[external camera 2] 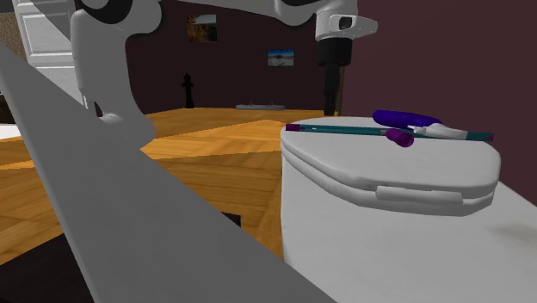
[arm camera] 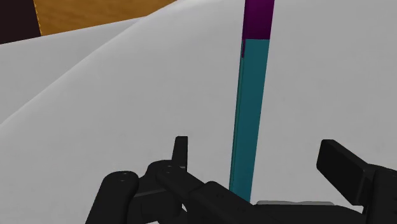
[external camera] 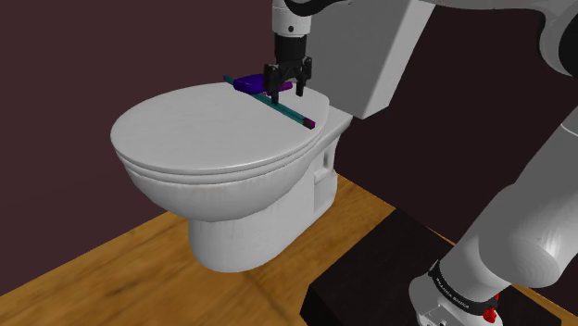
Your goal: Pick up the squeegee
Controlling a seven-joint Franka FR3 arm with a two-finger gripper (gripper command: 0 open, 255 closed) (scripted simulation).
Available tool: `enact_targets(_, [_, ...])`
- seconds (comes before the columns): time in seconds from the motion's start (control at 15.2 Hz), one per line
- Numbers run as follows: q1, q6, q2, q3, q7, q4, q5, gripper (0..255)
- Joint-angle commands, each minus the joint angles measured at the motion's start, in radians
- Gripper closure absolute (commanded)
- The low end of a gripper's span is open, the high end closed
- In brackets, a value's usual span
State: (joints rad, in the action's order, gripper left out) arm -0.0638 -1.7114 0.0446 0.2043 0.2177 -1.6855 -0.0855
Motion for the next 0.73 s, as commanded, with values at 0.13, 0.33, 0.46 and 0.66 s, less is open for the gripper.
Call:
enact_targets(0.13, [0.001,-0.053,0.003,-0.001,0.003,-0.050,-0.002,0])
enact_targets(0.33, [0.001,-0.074,0.003,-0.001,0.004,-0.071,-0.002,0])
enact_targets(0.46, [0.001,-0.077,0.004,-0.001,0.004,-0.072,-0.002,255])
enact_targets(0.66, [0.001,-0.077,0.004,-0.001,0.005,-0.073,-0.002,255])
